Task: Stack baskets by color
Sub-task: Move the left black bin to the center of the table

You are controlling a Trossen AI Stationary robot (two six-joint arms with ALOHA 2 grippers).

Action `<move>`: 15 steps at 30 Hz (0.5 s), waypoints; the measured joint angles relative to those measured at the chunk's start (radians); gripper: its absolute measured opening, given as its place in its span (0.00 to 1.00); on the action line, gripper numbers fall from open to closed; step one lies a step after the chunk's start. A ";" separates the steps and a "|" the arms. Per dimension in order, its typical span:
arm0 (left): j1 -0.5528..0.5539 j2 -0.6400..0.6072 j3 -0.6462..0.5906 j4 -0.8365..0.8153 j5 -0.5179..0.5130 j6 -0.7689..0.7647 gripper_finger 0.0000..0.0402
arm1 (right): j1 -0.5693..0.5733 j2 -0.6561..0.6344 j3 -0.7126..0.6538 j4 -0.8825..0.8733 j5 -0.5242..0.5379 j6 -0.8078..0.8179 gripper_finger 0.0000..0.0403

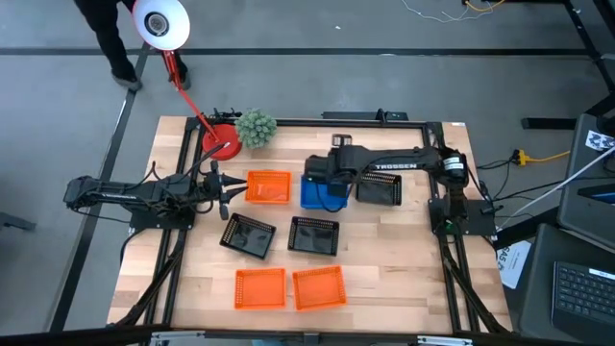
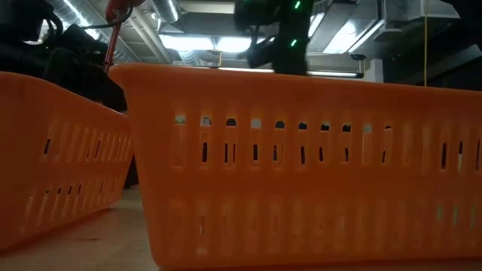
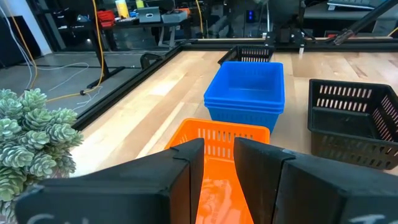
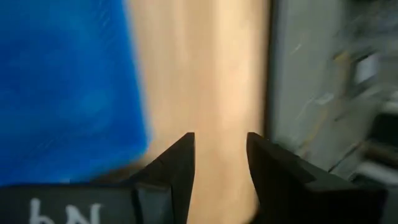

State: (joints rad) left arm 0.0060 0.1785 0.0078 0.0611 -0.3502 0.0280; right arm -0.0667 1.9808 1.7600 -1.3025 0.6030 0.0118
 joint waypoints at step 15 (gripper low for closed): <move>0.000 0.000 0.000 -0.001 0.000 -0.050 0.20 | 0.224 -0.013 -0.098 -0.162 -0.525 0.176 0.36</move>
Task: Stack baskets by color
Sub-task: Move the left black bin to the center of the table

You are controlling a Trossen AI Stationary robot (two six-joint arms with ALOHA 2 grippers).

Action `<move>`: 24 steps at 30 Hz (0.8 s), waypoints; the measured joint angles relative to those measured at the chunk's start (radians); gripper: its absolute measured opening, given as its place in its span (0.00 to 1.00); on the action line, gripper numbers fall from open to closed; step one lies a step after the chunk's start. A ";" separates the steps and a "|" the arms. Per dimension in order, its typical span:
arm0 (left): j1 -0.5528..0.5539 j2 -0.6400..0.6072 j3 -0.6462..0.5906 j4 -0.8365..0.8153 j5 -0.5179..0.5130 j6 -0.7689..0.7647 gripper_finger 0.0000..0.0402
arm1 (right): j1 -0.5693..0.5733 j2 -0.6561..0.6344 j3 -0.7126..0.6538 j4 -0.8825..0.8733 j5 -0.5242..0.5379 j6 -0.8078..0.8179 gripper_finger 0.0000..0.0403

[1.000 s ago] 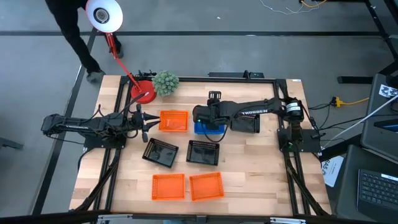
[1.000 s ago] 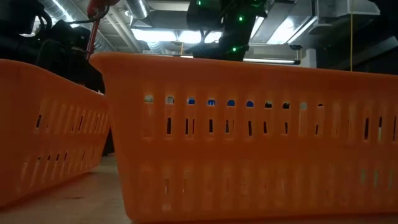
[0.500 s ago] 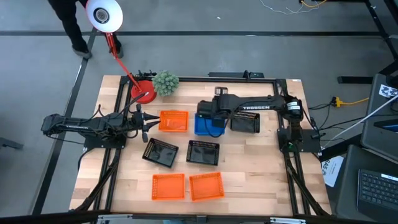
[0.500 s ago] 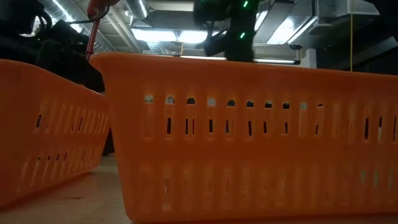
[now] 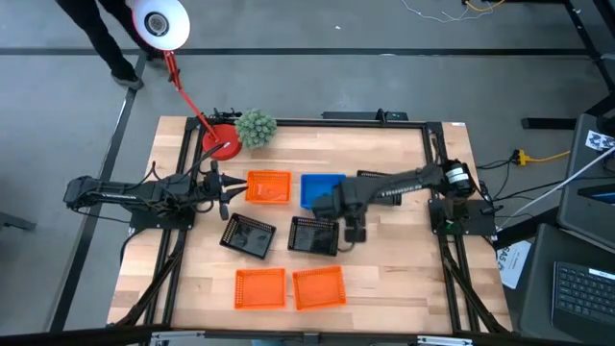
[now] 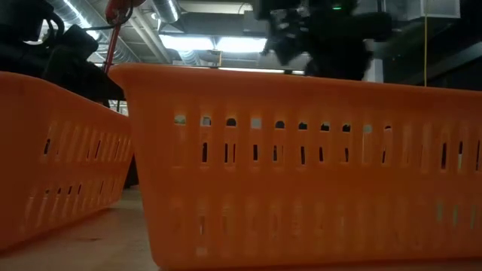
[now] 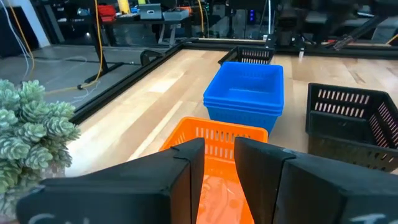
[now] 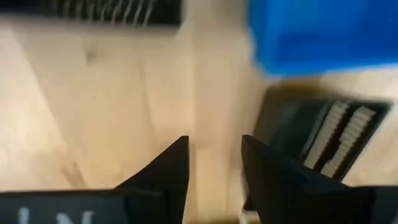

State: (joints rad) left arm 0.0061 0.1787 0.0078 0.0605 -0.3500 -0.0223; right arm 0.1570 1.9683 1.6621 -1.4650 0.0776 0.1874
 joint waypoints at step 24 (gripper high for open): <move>-0.089 0.403 0.407 -0.197 0.226 -0.040 0.20 | 0.380 -0.648 -0.873 0.826 -0.028 0.591 0.36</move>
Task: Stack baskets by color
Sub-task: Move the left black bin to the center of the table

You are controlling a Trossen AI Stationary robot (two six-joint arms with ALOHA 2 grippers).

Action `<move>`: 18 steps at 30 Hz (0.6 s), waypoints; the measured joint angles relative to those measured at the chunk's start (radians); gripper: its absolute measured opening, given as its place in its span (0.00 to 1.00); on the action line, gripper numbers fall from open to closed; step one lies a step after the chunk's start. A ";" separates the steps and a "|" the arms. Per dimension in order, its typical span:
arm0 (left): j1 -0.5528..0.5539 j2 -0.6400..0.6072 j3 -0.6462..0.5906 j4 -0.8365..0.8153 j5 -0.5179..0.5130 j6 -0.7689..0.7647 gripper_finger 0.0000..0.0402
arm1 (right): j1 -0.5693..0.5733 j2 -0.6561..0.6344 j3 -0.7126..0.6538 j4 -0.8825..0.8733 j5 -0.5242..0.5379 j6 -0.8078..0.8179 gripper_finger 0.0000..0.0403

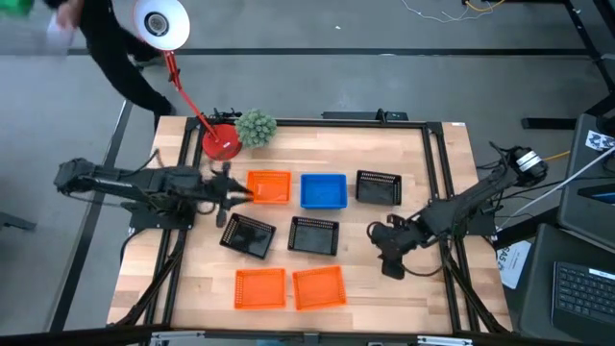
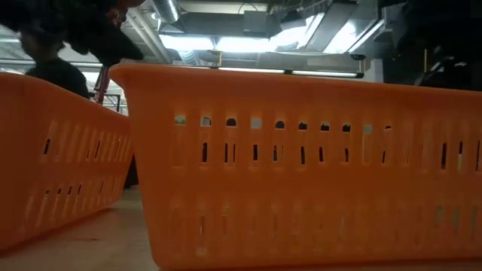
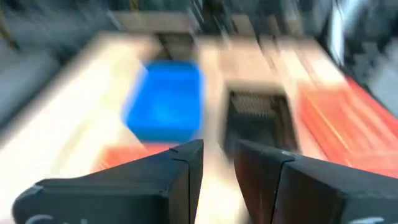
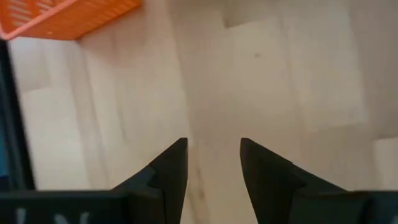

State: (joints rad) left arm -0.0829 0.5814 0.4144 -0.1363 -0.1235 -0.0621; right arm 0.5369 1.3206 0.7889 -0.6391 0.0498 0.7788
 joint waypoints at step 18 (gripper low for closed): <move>-0.273 0.524 0.393 -1.087 0.145 -0.774 0.16 | 0.130 -0.029 0.117 0.006 0.091 -0.046 0.36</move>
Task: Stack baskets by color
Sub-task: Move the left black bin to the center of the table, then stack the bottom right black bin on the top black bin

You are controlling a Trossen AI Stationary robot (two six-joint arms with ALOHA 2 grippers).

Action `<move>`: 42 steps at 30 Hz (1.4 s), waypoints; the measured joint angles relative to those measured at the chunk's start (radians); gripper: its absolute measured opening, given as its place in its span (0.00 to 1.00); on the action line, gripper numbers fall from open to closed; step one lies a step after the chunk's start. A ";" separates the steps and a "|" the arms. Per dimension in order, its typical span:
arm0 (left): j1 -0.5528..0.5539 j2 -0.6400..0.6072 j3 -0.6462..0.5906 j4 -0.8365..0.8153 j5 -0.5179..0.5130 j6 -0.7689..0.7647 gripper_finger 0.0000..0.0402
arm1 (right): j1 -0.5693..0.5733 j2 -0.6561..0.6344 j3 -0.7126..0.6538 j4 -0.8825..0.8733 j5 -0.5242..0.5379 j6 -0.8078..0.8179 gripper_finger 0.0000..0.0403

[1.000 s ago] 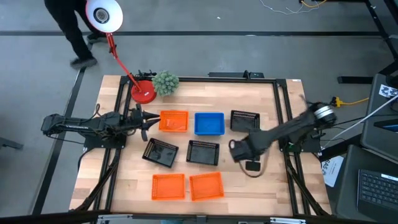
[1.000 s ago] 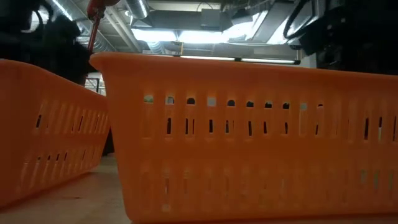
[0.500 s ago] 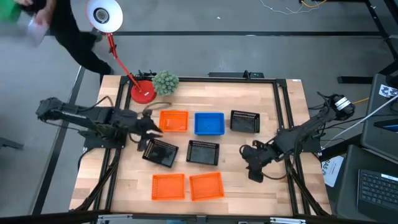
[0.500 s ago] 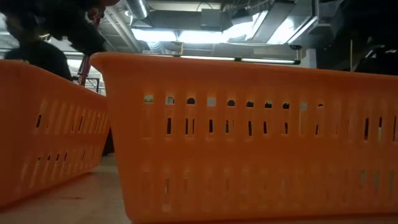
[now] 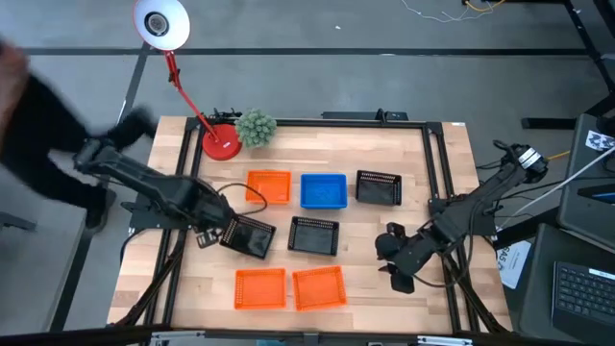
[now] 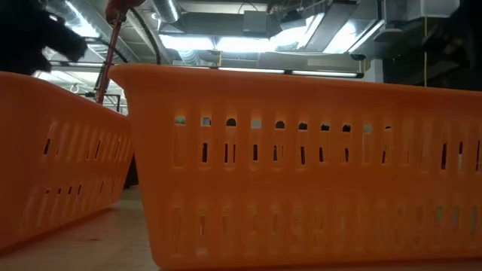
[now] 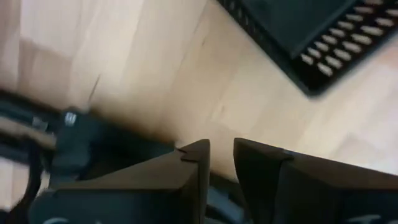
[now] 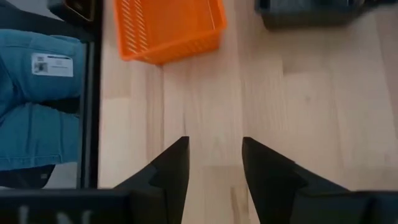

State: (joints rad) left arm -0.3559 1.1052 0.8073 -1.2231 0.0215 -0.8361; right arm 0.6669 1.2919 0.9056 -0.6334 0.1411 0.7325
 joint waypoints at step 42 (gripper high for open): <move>-0.034 0.351 0.311 0.180 -0.204 0.331 0.15 | -0.101 0.080 0.073 0.058 0.177 -0.252 0.36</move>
State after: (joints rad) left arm -0.3895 1.4567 1.1179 -1.0431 -0.1822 -0.5054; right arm 0.5658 1.3722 0.9791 -0.5758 0.3185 0.4800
